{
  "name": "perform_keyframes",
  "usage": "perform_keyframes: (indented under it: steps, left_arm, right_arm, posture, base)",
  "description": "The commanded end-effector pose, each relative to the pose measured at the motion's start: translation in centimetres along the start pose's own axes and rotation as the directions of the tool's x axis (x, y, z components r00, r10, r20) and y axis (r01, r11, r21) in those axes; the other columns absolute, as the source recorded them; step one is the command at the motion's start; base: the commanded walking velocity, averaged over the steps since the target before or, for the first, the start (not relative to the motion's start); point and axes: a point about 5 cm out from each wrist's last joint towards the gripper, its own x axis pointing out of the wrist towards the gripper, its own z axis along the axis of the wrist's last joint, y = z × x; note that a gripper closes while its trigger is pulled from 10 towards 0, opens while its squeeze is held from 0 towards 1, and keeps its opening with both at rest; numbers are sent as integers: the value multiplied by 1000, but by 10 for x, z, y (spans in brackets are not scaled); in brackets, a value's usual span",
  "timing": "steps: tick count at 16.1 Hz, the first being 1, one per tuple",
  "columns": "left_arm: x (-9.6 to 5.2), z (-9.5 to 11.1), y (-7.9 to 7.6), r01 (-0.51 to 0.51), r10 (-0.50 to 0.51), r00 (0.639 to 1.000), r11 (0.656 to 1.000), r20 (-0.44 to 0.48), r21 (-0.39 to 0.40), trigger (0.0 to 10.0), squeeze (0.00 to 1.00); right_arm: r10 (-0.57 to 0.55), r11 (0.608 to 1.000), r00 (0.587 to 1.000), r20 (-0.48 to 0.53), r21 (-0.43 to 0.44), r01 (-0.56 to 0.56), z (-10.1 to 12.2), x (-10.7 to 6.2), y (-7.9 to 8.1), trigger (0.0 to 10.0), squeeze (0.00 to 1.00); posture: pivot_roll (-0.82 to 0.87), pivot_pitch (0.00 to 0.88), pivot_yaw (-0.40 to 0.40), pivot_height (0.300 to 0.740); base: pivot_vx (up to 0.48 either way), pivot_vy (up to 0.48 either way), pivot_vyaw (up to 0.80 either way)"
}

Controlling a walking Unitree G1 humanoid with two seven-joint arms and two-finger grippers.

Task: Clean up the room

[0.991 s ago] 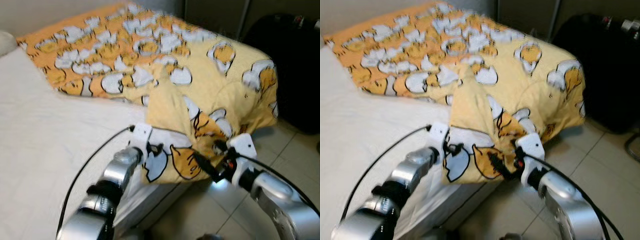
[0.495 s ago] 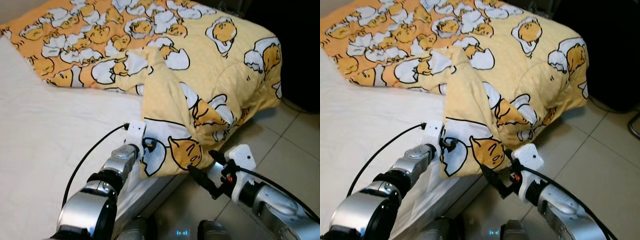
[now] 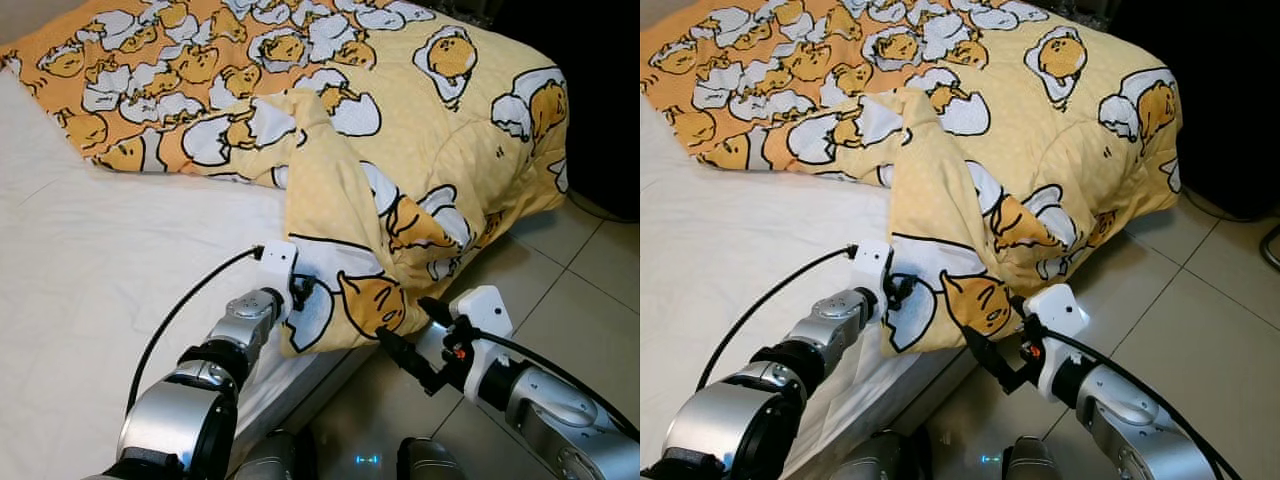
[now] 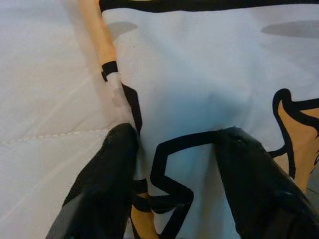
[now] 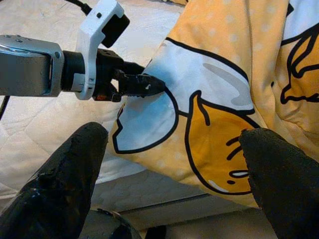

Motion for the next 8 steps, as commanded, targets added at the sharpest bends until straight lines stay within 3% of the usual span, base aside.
perform_keyframes:
  steps: [1,8]
  left_arm:
    - [-1,-2,5,-4,4,1000,1000,-13,2,0,0]
    - [-1,-2,3,24,-24,1000,1000,-9,1,0,0]
  right_arm:
    - [20,1000,1000,6,-1,-20,2,-1,5,10000,0]
    - [23,1000,1000,4,-5,-23,2,0,7,10000,0]
  posture:
    - [-215,189,160,740]
    - [-219,181,163,740]
  base:
    - [0,0,0]
    - [0,0,0]
